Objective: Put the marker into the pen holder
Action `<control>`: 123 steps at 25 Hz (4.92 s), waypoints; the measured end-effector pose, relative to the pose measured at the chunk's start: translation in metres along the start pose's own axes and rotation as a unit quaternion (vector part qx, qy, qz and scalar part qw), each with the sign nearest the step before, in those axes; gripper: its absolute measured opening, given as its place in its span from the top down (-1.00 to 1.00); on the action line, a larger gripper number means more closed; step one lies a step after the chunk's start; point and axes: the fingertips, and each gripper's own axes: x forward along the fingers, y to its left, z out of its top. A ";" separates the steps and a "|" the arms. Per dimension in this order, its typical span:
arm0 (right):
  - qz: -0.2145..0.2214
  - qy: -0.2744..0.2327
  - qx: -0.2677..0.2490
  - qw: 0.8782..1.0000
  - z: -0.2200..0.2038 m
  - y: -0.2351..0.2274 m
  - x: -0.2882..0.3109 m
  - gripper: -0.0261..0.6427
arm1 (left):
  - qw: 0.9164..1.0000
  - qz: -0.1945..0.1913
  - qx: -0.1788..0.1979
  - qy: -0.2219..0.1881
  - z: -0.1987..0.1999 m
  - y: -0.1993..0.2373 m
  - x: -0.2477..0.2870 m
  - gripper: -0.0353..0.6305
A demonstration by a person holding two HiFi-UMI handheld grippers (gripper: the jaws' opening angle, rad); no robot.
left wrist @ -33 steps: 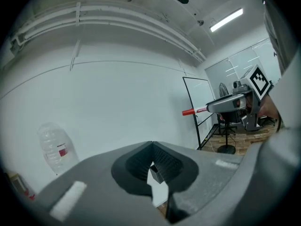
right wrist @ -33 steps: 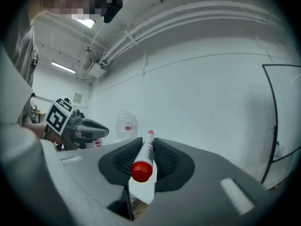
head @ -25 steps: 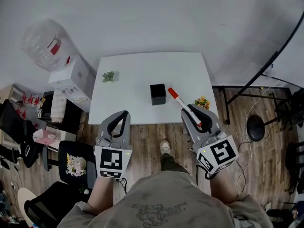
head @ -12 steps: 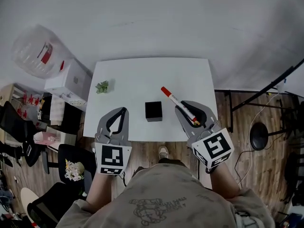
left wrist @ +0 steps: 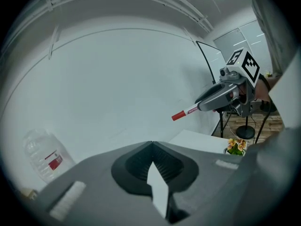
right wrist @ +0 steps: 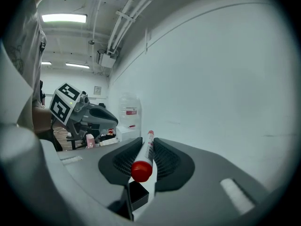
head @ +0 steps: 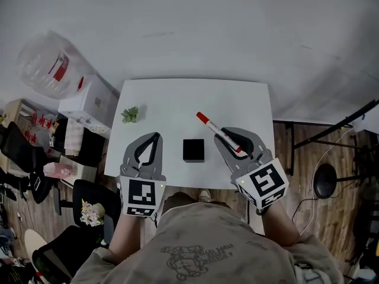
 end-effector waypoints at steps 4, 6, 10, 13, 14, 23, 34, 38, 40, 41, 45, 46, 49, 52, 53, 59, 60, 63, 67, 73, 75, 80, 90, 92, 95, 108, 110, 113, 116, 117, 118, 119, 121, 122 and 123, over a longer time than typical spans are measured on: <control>0.009 0.011 -0.003 1.000 -0.003 0.001 0.008 0.62 | 1.000 -0.006 -0.001 0.003 -0.001 0.004 0.007 0.89; 0.005 0.013 -0.001 1.000 -0.004 0.000 0.012 0.62 | 1.000 -0.011 -0.002 0.004 -0.003 0.006 0.010 0.89; -0.008 0.020 0.002 1.000 -0.007 0.001 0.019 0.62 | 1.000 -0.026 -0.001 0.003 -0.009 0.010 0.014 0.89; -0.022 0.034 0.004 0.999 -0.008 0.005 0.024 0.62 | 0.999 -0.041 0.002 0.000 -0.014 0.016 0.016 0.89; -0.028 0.039 0.007 0.999 -0.008 0.007 0.026 0.62 | 0.999 -0.048 0.003 0.000 -0.014 0.019 0.018 0.89; -0.052 0.093 -0.015 0.994 -0.011 0.029 0.039 0.62 | 0.996 -0.088 0.022 -0.020 -0.016 0.036 0.021 0.89; 0.007 0.233 -0.036 0.972 -0.068 0.053 0.066 0.62 | 0.995 -0.095 0.007 -0.012 -0.040 0.050 0.021 0.89; 0.033 0.281 -0.020 0.959 -0.104 0.058 0.078 0.61 | 0.996 -0.094 0.009 -0.003 -0.049 0.052 0.020 0.89; 0.042 0.307 -0.015 0.951 -0.125 0.057 0.083 0.62 | 0.995 -0.101 0.001 0.000 -0.052 0.048 0.020 0.89; 0.046 0.320 -0.012 0.946 -0.136 0.057 0.085 0.61 | 0.994 -0.105 -0.003 0.003 -0.055 0.046 0.020 0.89; 0.059 0.362 0.010 0.930 -0.174 0.055 0.092 0.61 | 0.993 -0.114 -0.006 0.020 -0.068 0.037 0.022 0.89; 0.062 0.371 0.011 0.927 -0.181 0.055 0.094 0.61 | 0.993 -0.115 -0.006 0.023 -0.071 0.035 0.023 0.89; 0.071 0.397 -0.001 0.915 -0.199 0.056 0.101 0.61 | 0.992 -0.119 -0.015 0.033 -0.080 0.033 0.024 0.89; 0.082 0.420 -0.011 0.904 -0.215 0.060 0.109 0.62 | 0.990 -0.119 -0.057 0.047 -0.094 0.037 0.025 0.89; 0.087 0.429 -0.013 0.899 -0.220 0.063 0.111 0.62 | 0.989 -0.116 -0.072 0.052 -0.098 0.040 0.025 0.89; 0.139 0.491 -0.033 0.859 -0.251 0.081 0.113 0.61 | 0.988 -0.103 -0.092 0.072 -0.116 0.049 0.023 0.89; 0.144 0.494 -0.032 0.857 -0.252 0.082 0.114 0.61 | 0.987 -0.103 -0.092 0.076 -0.119 0.049 0.023 0.89; 0.153 0.498 -0.026 0.853 -0.254 0.083 0.116 0.61 | 0.987 -0.099 -0.097 0.085 -0.129 0.052 0.021 0.89; 0.159 0.498 -0.012 0.852 -0.255 0.083 0.116 0.61 | 0.986 -0.099 -0.098 0.089 -0.134 0.052 0.018 0.89; 0.143 0.498 -0.021 0.855 -0.253 0.081 0.116 0.54 | 0.986 -0.104 -0.095 0.087 -0.134 0.050 0.015 0.89; 0.138 0.493 -0.017 0.859 -0.253 0.080 0.116 0.45 | 0.987 -0.105 -0.092 0.085 -0.133 0.048 0.015 0.89; 0.128 0.473 -0.015 0.872 -0.237 0.081 0.113 0.47 | 0.987 -0.108 -0.094 0.079 -0.131 0.046 0.013 0.89; 0.110 0.297 0.008 0.948 -0.104 0.080 0.121 0.59 | 0.992 -0.089 -0.078 0.033 -0.099 0.071 0.011 0.89; 0.099 0.252 0.004 0.963 -0.069 0.076 0.120 0.64 | 0.994 -0.084 -0.073 0.020 -0.088 0.077 0.009 0.89; 0.077 0.185 0.000 0.980 -0.020 0.070 0.114 0.72 | 0.995 -0.075 -0.064 -0.002 -0.069 0.086 0.005 0.89; 0.008 -0.101 0.026 0.995 0.136 0.059 0.045 0.80 | 0.981 -0.051 -0.097 -0.160 0.050 0.126 -0.065 0.89; -0.022 -0.121 0.018 0.992 0.146 0.053 0.033 0.80 | 0.980 -0.048 -0.092 -0.171 0.058 0.127 -0.074 0.89; -0.052 -0.152 0.013 0.987 0.158 0.050 0.017 0.81 | 0.980 -0.043 -0.075 -0.178 0.066 0.125 -0.082 0.89; -0.038 -0.183 0.032 0.982 0.165 0.058 0.006 0.81 | 0.981 -0.043 -0.065 -0.178 0.068 0.120 -0.087 0.89; -0.037 -0.185 0.031 0.982 0.164 0.060 0.005 0.81 | 0.981 -0.045 -0.064 -0.177 0.067 0.118 -0.087 0.89; -0.038 -0.184 0.030 0.982 0.161 0.061 0.004 0.82 | 0.981 -0.048 -0.064 -0.175 0.065 0.116 -0.086 0.89; -0.039 -0.180 0.030 0.982 0.156 0.062 0.005 0.83 | 0.982 -0.050 -0.065 -0.172 0.061 0.114 -0.084 0.89; -0.041 -0.163 0.030 0.985 0.142 0.060 0.008 0.83 | 0.983 -0.055 -0.066 -0.164 0.053 0.110 -0.080 0.89; -0.044 -0.150 0.026 0.987 0.133 0.059 0.011 0.83 | 0.983 -0.058 -0.066 -0.159 0.049 0.107 -0.077 0.89; -0.049 -0.134 0.021 0.990 0.124 0.058 0.013 0.83 | 0.984 -0.060 -0.065 -0.154 0.044 0.104 -0.075 0.89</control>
